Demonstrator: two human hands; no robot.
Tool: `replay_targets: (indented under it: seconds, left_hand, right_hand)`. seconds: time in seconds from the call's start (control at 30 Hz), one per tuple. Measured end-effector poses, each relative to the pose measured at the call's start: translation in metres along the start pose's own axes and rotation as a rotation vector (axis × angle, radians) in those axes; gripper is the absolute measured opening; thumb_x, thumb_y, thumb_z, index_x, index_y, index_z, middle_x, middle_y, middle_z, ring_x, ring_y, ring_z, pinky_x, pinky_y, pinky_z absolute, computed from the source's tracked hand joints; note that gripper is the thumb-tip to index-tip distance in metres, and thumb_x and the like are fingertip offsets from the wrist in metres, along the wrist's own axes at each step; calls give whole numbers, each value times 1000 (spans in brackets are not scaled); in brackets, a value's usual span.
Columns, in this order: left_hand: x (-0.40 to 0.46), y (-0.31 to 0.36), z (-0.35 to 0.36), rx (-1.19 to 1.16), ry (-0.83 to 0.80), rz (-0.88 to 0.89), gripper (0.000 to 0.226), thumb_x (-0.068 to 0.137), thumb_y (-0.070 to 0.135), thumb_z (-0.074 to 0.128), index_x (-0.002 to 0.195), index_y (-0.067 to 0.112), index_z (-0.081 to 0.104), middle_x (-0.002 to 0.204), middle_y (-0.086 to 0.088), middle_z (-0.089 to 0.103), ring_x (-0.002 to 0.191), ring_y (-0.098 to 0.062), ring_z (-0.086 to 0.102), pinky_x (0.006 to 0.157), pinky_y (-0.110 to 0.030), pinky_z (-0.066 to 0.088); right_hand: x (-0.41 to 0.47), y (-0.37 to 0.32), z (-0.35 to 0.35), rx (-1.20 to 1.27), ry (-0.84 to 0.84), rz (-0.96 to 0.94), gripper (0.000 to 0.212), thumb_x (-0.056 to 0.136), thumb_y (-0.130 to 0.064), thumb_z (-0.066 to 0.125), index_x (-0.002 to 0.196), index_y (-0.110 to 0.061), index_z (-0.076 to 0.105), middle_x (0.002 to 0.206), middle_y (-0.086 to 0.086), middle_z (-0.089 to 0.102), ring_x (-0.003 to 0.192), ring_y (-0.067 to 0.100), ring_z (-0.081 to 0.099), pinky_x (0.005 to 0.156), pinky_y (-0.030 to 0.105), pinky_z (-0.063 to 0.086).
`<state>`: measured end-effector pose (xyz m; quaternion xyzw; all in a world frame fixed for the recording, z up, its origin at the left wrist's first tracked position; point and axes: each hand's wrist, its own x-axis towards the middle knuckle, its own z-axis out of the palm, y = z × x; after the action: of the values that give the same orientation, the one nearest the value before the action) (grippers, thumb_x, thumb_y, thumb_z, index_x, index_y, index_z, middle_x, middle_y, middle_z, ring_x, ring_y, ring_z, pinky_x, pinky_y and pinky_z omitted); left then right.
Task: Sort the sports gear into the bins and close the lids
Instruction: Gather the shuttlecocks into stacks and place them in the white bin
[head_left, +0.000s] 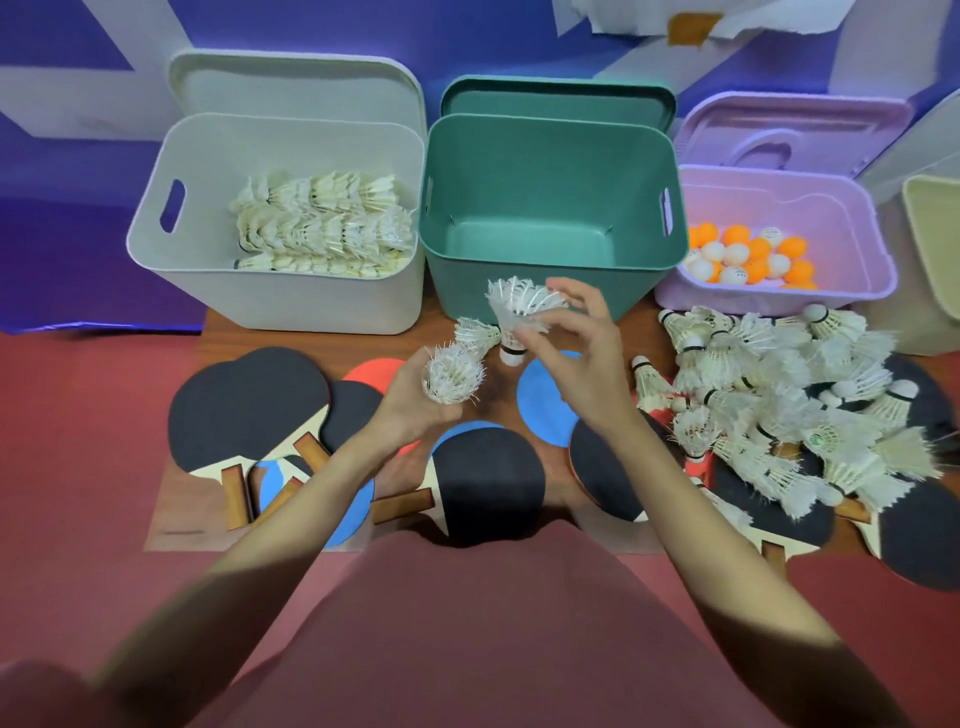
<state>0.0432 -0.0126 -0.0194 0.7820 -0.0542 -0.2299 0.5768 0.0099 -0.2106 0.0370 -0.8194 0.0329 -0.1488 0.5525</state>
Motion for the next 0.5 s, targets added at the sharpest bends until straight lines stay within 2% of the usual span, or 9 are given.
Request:
replay_targets:
  seconds: [0.07, 0.13, 0.27, 0.4, 0.5]
  left_hand:
    - [3, 3, -2, -49, -22, 29, 57, 59, -8, 74, 109, 8, 51, 89, 2, 62, 72, 8, 58, 69, -10, 46]
    - [6, 4, -5, -67, -37, 51, 57, 56, 0, 71, 109, 5, 51, 88, 2, 62, 72, 7, 58, 68, -12, 46]
    - [14, 5, -10, -72, -52, 92, 56, 56, 1, 69, 110, 3, 53, 88, 2, 62, 71, 7, 57, 68, -12, 47]
    - [23, 4, -19, -115, -31, 64, 54, 57, 1, 70, 108, 6, 52, 80, 1, 60, 60, 6, 55, 54, -11, 44]
    - [27, 0, -30, -97, -73, 90, 51, 59, 0, 71, 105, 12, 54, 87, -4, 60, 71, 0, 55, 67, -15, 47]
  right_hand:
    - [1, -6, 9, -13, -40, -57, 2, 82, -20, 71, 81, -21, 74, 119, 7, 54, 114, 19, 50, 98, 17, 34]
    - [1, -8, 19, -22, -64, -68, 9, 82, -21, 70, 82, -13, 76, 115, 11, 54, 110, 22, 50, 98, 21, 35]
    - [1, -4, 37, -103, -137, -125, 17, 85, -25, 67, 91, -12, 77, 114, 8, 53, 108, 24, 48, 95, 33, 42]
    - [1, 12, 41, -357, -375, -224, 33, 93, -37, 49, 105, -19, 74, 118, 4, 53, 104, 8, 37, 86, 32, 44]
    - [2, 15, 40, -472, -509, -252, 38, 97, -35, 39, 125, -23, 62, 124, 2, 52, 108, 9, 38, 93, 32, 40]
